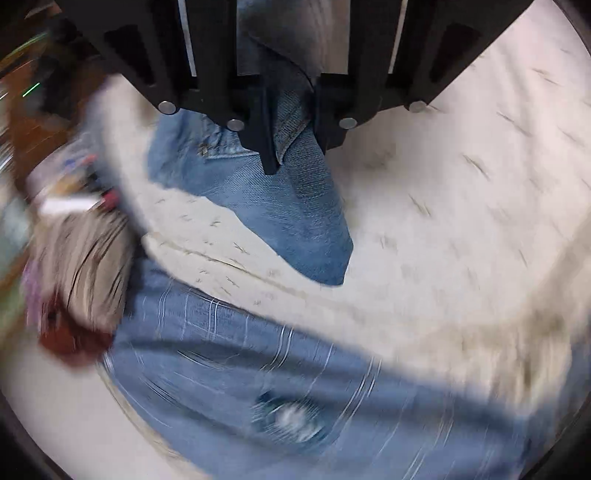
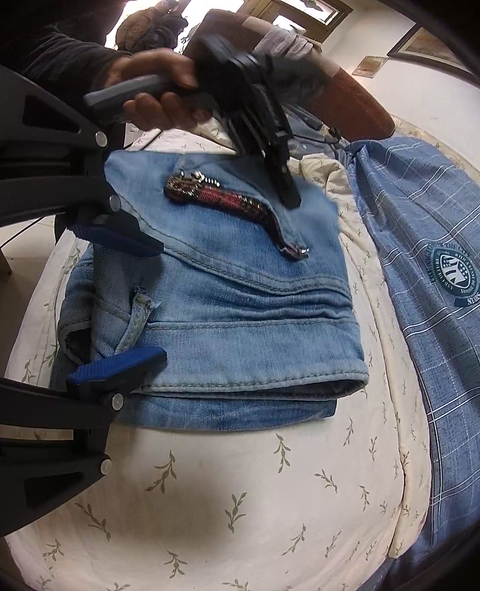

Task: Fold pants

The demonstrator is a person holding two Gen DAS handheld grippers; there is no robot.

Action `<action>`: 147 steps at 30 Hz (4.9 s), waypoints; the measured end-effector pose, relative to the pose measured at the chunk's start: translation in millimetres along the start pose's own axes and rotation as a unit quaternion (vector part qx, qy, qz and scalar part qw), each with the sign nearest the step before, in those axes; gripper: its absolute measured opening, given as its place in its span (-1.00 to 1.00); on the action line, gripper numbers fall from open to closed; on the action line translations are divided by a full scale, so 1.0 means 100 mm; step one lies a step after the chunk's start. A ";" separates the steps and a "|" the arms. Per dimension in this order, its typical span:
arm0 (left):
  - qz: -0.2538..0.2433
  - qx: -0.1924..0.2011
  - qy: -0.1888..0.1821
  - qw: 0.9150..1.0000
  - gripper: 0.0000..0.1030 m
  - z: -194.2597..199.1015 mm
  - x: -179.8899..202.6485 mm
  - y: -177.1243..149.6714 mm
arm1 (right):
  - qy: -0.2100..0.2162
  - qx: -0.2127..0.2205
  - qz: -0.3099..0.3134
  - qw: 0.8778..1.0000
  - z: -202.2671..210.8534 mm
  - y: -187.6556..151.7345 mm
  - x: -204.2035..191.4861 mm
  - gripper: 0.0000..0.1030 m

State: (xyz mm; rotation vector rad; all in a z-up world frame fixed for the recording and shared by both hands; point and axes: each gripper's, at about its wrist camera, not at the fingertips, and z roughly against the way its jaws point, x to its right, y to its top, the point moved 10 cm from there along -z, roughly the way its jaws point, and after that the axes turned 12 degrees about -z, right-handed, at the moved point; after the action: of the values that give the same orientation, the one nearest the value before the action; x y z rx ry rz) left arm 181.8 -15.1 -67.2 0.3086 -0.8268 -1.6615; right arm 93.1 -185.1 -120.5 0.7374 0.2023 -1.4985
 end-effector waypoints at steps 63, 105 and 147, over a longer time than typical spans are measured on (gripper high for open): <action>0.007 -0.046 -0.044 0.998 -0.02 0.19 0.08 -0.98 | -0.111 0.044 -0.002 0.993 0.11 0.72 0.07 -0.62; -0.044 -0.040 0.006 0.998 0.09 0.21 0.14 -0.97 | -0.181 0.027 0.016 0.983 0.25 0.14 0.29 0.01; 0.036 -0.064 -0.065 0.995 -0.32 -0.17 0.18 -0.60 | -0.033 0.002 -0.052 0.998 -0.10 0.37 0.20 -0.33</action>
State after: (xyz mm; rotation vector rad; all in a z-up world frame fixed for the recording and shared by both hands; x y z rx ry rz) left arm 142.1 -34.1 -115.0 0.0819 -0.8145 -1.6711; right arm 133.0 -199.3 -127.3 0.6883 0.1891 -1.6202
